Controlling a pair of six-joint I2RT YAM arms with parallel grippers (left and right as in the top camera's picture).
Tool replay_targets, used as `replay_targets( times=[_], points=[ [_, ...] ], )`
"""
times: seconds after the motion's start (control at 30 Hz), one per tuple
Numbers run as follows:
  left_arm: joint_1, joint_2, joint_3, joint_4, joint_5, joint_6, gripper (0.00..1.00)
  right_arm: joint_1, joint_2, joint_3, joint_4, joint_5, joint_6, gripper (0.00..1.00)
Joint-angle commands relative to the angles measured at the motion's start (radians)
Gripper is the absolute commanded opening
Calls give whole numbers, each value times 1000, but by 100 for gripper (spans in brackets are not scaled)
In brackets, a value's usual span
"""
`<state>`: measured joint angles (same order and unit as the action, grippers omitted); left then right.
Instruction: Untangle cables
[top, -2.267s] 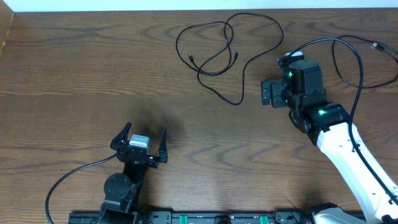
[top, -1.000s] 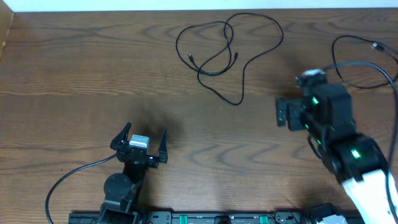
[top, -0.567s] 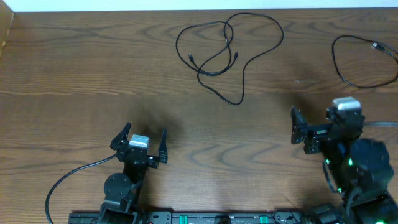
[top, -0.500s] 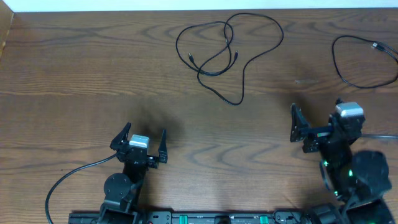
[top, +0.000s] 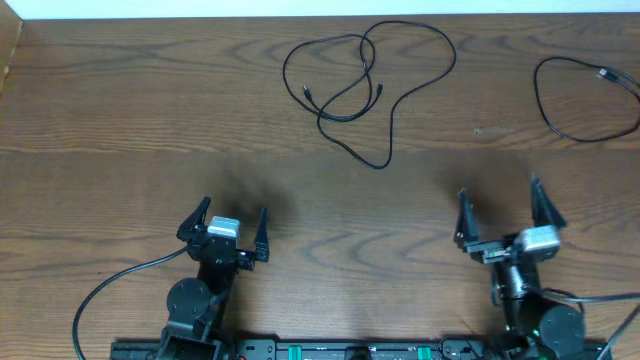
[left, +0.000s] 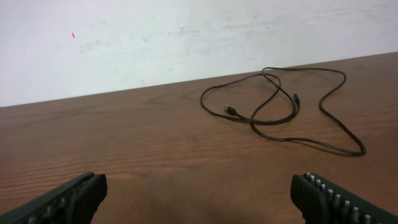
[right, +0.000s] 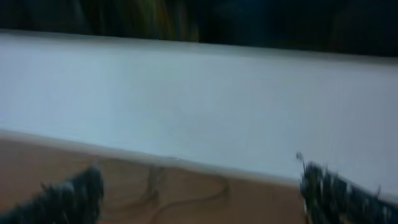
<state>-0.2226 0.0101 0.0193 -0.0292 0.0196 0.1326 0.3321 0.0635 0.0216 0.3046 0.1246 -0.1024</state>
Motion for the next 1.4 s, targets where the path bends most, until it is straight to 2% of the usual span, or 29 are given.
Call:
replay_targets(
  times=[0.0,0.27,0.63,0.8,1.07,1.37],
  points=[
    [5,-5,-15,-44,-32,13,100,8,-61,-16,-64,-3,-60,99],
    [5,-5,-15,-44,-32,13,100,-21,-58,-16,-370,68,-116,99],
    [5,-5,-15,-44,-32,13,99,-237,-58,-16,-365,57,-61,99],
    [5,-5,-15,-44,-32,13,100,-321,-58,-17,-378,-63,-59,99],
    [5,-5,-15,-44,-32,13,99,-330,-58,-17,-383,-103,44,99],
    [5,-5,-15,-44,-32,13,100,-330,-58,-17,-377,-97,46,99]
  ],
)
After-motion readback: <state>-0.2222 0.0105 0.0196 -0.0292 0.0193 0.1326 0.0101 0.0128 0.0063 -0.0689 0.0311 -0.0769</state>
